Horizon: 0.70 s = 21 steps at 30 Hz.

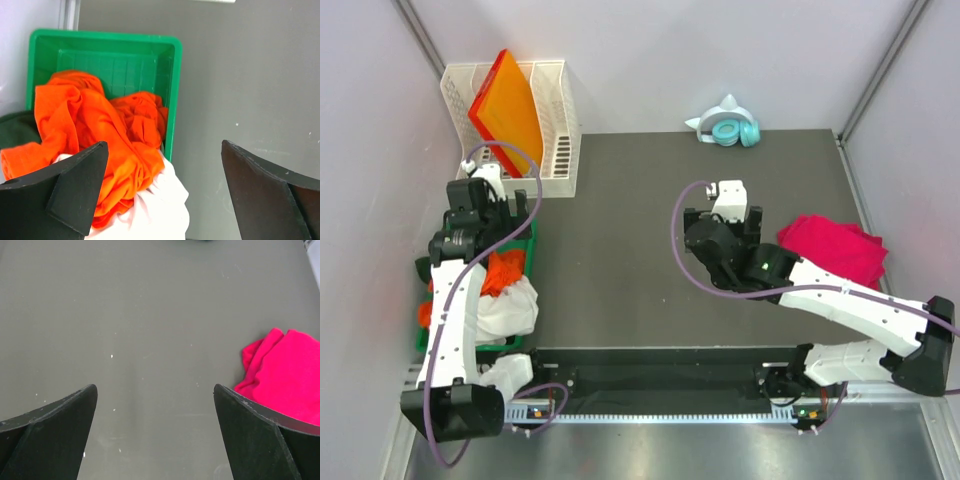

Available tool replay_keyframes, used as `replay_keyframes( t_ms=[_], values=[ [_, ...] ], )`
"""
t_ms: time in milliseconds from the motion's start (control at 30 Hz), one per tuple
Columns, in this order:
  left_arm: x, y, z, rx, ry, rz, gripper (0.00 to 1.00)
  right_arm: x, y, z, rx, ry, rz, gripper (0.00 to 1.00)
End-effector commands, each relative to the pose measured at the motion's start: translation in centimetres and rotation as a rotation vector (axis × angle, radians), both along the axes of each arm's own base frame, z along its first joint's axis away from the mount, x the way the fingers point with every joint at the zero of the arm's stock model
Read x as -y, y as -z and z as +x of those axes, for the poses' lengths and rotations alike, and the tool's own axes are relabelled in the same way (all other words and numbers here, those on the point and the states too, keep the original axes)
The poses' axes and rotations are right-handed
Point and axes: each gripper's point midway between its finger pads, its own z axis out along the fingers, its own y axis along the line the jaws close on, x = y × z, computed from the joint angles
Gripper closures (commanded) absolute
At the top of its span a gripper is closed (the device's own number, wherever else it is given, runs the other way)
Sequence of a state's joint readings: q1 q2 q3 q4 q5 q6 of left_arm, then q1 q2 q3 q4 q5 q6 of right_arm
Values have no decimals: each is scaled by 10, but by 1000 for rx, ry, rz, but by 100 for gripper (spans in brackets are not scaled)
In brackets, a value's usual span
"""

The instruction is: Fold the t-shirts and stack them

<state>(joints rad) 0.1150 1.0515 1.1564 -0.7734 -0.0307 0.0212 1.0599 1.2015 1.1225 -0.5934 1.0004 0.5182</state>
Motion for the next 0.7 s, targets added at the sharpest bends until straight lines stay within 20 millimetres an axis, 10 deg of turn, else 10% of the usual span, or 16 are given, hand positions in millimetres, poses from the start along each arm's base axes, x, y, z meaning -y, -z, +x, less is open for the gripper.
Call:
replay_keyframes(
  t_ms=[0,500,667],
  values=[
    [-6,6,-14,-26,-44,15,1,-2,-15,-3,15,30,74,0],
    [-122,15,-66,-115,-558,238,16,17,-18,-7,8,-17,-92,0],
    [-128,33,-83,-143,-565,154,31,24,-15,-9,3,-24,-71,0]
  ],
)
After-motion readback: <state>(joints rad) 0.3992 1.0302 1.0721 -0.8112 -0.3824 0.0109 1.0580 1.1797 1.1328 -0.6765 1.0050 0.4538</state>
